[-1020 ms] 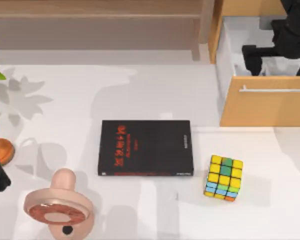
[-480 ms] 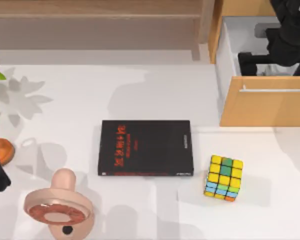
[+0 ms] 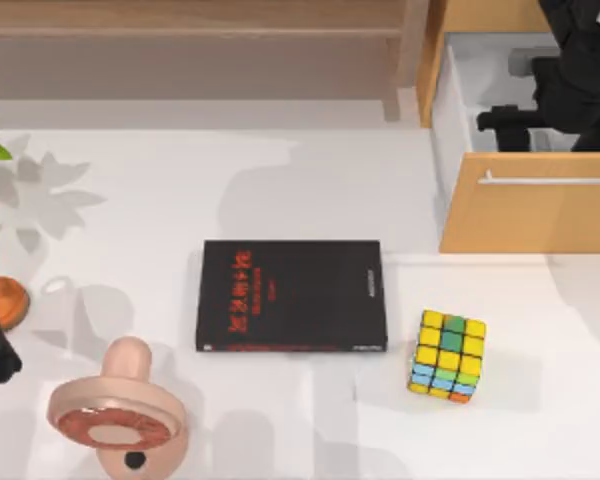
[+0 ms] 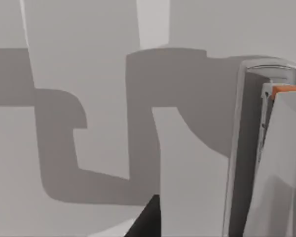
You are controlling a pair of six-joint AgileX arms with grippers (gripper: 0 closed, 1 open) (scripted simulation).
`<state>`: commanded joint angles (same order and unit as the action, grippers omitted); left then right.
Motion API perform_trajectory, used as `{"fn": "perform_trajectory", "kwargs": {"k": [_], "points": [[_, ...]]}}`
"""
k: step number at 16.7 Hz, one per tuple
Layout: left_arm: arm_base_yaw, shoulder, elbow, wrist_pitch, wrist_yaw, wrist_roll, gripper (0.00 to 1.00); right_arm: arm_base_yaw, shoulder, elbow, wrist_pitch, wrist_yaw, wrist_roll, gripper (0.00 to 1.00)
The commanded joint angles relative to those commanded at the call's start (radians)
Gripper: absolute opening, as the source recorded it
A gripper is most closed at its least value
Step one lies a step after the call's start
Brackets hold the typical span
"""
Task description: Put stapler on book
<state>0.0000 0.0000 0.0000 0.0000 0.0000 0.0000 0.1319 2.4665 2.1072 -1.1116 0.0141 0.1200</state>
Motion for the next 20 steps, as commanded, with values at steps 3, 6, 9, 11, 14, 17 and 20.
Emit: {"fn": "perform_trajectory", "kwargs": {"k": [3, 6, 9, 11, 14, 17, 20], "points": [[0.000, 0.000, 0.000, 0.000, 0.000, 0.000, 1.00, 0.000, 0.000, 0.000, 0.000, 0.000, 0.000, 0.25], [0.000, 0.000, 0.000, 0.000, 0.000, 0.000, 1.00, 0.000, 0.000, 0.000, 0.000, 0.000, 0.000, 0.02], [0.000, 0.000, 0.000, 0.000, 0.000, 0.000, 1.00, 0.000, 0.000, 0.000, 0.000, 0.000, 0.000, 0.00], [0.000, 0.000, 0.000, 0.000, 0.000, 0.000, 1.00, 0.000, 0.000, 0.000, 0.000, 0.000, 0.000, 0.00], [0.000, 0.000, 0.000, 0.000, 0.000, 0.000, 1.00, 0.000, 0.000, 0.000, 0.000, 0.000, 0.000, 0.00], [0.000, 0.000, 0.000, 0.000, 0.000, 0.000, 1.00, 0.001, -0.010, 0.004, -0.006, 0.004, 0.001, 0.00], [0.000, 0.000, 0.000, 0.000, 0.000, 0.000, 1.00, 0.012, -0.063, -0.002, -0.045, 0.037, 0.010, 0.00]]}}
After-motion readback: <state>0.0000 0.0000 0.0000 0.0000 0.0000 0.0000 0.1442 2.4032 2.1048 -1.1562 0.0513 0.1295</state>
